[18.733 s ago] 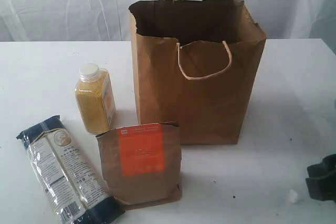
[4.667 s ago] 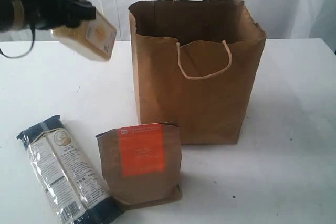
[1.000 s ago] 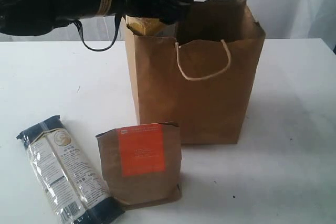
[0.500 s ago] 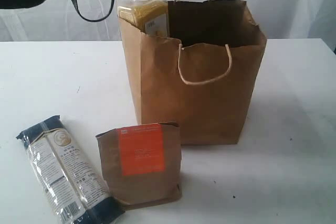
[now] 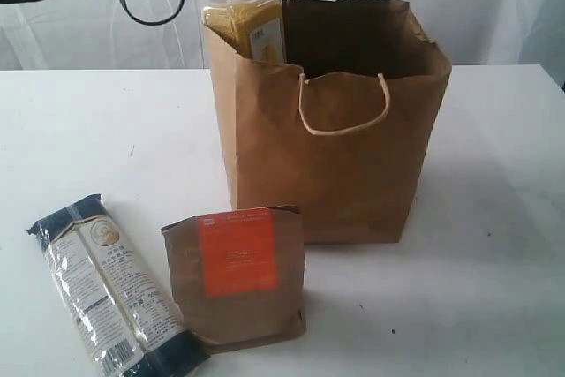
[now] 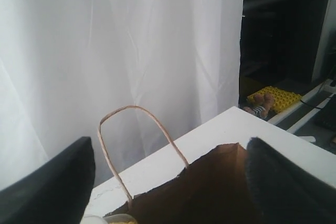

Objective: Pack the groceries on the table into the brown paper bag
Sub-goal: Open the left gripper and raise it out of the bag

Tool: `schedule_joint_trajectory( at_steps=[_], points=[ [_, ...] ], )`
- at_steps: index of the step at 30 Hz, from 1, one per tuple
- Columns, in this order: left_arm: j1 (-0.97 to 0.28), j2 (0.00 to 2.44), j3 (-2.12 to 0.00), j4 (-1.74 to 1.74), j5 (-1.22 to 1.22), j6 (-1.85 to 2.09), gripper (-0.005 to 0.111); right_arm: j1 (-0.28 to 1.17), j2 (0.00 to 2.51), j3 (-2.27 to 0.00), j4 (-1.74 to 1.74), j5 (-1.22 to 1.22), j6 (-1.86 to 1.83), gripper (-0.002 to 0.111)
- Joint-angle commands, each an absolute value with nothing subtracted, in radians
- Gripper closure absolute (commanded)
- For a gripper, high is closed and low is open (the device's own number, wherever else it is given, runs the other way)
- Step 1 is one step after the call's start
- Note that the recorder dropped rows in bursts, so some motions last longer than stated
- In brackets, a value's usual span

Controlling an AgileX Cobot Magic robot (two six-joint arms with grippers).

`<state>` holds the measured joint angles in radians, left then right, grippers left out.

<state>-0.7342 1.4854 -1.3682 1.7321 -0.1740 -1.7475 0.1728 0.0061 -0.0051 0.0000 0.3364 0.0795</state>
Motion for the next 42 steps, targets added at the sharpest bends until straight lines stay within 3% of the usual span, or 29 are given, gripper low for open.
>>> schedule_joint_trajectory(
  at_steps=[1,7,42],
  points=[
    [-0.741,1.453,-1.374,1.744,-0.221,-1.75,0.029,0.169,0.0,0.0,0.0,0.335,0.083,0.108],
    [-0.741,1.416,-1.374,1.744,-0.302,-1.715,0.043,0.169,0.0,0.0,0.0,0.335,0.083,0.108],
    [-0.748,1.358,-1.374,1.744,-0.568,-1.704,0.043,0.169,0.0,0.0,0.0,0.335,0.083,0.108]
  ],
)
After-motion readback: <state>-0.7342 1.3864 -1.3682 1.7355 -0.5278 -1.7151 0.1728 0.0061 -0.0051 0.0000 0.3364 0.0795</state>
